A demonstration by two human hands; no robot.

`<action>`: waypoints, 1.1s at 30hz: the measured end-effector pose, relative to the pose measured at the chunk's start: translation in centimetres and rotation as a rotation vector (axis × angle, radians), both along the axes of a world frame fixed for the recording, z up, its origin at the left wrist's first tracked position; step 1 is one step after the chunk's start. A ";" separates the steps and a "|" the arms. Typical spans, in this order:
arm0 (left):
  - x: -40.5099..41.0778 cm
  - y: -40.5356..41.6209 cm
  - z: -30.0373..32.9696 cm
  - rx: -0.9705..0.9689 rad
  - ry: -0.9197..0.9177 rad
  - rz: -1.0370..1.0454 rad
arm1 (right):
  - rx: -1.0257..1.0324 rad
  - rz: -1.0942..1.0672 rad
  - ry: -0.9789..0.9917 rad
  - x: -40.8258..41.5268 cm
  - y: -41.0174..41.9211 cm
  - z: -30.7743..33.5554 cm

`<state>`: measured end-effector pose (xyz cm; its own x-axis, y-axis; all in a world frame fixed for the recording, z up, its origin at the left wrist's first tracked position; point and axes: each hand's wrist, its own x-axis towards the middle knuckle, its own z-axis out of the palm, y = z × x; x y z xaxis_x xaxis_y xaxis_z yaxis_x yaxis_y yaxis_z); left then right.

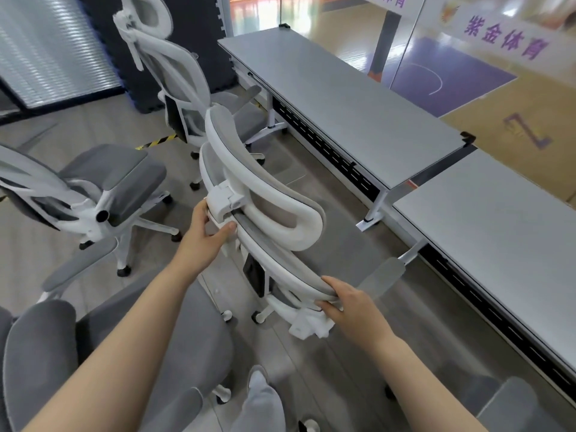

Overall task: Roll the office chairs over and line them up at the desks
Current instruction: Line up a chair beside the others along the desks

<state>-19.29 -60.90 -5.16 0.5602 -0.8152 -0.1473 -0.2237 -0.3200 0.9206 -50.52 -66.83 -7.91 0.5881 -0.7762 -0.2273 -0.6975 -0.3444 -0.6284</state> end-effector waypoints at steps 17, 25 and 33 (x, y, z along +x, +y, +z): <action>1.3 -0.9 0.1 0.004 0.091 -0.056 | -0.016 -0.043 -0.002 1.0 1.4 0.1; -1.9 -1.1 0.7 -0.079 0.108 -0.049 | 0.001 -0.059 0.032 -0.9 0.9 0.7; -2.2 -0.2 0.5 -0.069 0.106 -0.049 | -0.015 -0.070 0.027 -1.0 1.6 0.2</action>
<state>-21.53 -61.13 -4.64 0.5033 -0.8516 -0.1464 -0.1374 -0.2462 0.9594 -51.49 -65.27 -7.68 0.5264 -0.8185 -0.2301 -0.7368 -0.3041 -0.6038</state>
